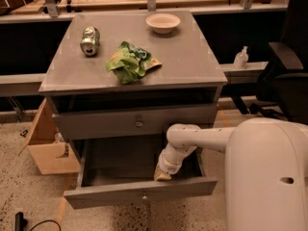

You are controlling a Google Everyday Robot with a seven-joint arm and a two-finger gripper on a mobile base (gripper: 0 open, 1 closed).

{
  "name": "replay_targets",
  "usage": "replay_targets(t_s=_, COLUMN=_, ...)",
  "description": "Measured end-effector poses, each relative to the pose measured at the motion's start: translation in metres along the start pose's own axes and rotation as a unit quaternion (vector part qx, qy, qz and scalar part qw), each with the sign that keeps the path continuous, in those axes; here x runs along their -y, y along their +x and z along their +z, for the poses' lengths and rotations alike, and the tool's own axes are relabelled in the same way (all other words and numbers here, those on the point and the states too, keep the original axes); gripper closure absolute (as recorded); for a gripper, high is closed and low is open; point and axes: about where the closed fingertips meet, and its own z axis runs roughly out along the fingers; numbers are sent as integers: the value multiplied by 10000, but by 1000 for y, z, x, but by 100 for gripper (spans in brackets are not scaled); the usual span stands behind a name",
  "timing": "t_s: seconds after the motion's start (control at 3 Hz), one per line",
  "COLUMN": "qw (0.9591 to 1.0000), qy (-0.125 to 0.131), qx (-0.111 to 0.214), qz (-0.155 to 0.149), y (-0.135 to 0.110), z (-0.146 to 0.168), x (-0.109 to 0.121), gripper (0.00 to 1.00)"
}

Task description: Open middle drawer

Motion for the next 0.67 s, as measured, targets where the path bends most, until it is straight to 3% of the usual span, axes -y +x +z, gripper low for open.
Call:
replay_targets(t_s=0.33, qw=10000, qy=-20, qx=11, qz=2, y=-1, z=0, x=0, gripper=100)
replay_targets(t_s=0.67, qw=9989, qy=-416, qx=197, qz=35, y=-12, z=7, x=-24, gripper=100)
